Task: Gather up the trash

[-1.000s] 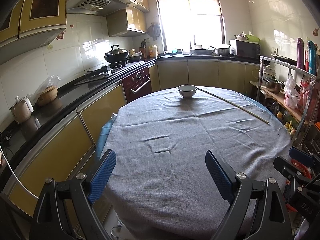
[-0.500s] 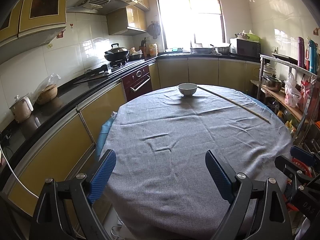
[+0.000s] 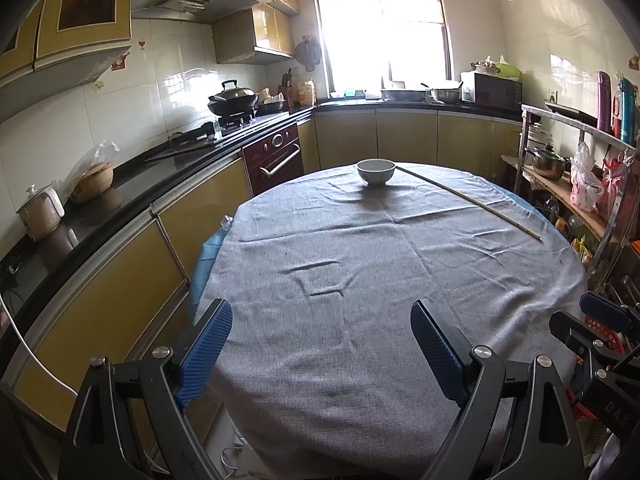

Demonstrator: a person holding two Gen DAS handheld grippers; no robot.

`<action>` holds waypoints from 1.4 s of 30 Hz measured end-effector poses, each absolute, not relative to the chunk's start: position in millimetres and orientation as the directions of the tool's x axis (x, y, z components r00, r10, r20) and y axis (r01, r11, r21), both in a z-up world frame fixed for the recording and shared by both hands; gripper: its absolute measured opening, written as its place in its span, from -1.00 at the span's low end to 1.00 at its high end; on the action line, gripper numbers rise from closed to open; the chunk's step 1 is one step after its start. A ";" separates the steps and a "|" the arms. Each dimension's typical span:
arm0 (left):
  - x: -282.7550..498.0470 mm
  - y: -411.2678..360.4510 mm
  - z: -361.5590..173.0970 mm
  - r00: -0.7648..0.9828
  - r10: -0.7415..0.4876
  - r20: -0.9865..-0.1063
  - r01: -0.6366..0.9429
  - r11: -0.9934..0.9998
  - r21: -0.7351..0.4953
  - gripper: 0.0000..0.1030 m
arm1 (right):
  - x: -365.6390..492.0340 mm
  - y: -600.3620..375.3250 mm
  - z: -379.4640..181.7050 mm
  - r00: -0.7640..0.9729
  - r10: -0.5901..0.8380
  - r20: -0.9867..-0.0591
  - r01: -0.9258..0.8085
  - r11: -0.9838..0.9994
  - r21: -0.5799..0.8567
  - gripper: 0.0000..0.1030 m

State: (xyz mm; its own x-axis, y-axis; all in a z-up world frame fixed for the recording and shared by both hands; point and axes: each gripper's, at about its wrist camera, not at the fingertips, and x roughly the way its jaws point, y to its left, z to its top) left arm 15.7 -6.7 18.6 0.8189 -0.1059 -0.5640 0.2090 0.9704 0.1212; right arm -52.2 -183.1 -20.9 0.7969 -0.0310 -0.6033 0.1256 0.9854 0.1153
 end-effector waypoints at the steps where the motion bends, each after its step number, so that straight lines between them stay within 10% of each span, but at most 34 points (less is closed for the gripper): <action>1: 16.8 -6.5 17.3 0.816 -0.106 -0.568 0.210 0.970 0.121 0.77 | -51.2 -183.4 -22.0 0.794 -0.028 -0.607 0.124 0.985 0.117 0.11; 42: 114.4 -17.7 -34.7 0.646 -0.166 -0.745 0.306 0.951 0.053 0.76 | 39.2 -211.1 -40.4 0.680 -0.127 -0.722 0.224 0.974 0.041 0.11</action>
